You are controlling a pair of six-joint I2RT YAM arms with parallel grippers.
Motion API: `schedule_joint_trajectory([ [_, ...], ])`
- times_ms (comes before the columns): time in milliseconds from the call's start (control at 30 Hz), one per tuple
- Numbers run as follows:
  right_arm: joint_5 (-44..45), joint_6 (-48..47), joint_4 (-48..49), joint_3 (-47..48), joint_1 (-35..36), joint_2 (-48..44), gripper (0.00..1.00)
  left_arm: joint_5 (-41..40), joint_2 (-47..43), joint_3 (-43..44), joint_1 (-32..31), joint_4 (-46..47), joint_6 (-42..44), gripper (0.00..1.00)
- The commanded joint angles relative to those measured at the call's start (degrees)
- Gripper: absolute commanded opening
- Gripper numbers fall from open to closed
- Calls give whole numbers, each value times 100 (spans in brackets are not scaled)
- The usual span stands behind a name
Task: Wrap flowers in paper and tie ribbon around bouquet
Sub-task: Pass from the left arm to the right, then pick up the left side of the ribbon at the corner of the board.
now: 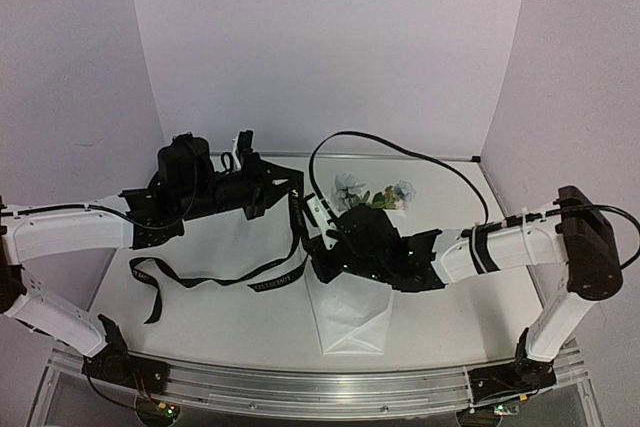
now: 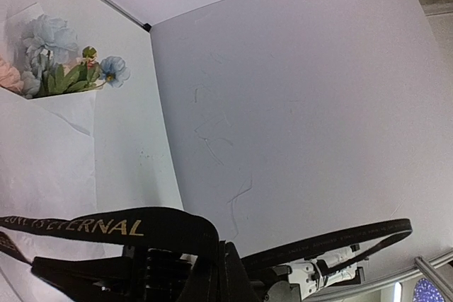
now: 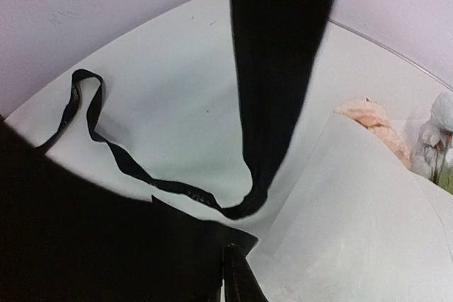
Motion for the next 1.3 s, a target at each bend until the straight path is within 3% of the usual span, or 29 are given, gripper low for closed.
schedule_joint_trajectory([
  [0, 438, 89, -827, -377, 34, -958, 0, -117, -375, -268, 111, 15, 78, 6],
  [167, 627, 178, -3443, -457, 34, -2085, 0, -240, -537, -579, 247, -548, 426, 20],
  [233, 925, 172, -4670, -363, 34, -2502, 0, -400, -629, -705, 283, -884, 453, 32],
  [400, 2131, 27, -6838, -374, 39, -3338, 0, -1461, -1059, -1126, 311, -2204, -35, 51],
  [467, 2502, -19, -7115, -549, 25, -3604, 0, -1987, -1278, -1215, 323, -2914, -396, 59],
  [567, 3036, -61, -7309, -877, -4, -3979, 0, -2685, -1488, -1317, 425, -4050, -1050, 61],
  [667, 3288, -36, -7557, -1096, -147, -4327, 0, -2871, -1660, -1641, 742, -4642, -1520, 65],
  [967, 3307, 246, -8067, -1570, -985, -5064, 0, -2713, -1466, -2432, 1995, -4574, -1525, 72],
  [1267, 3491, 358, -8325, -1918, -1384, -5702, 0, -2339, -666, -2359, 3342, -3856, -825, 73],
])
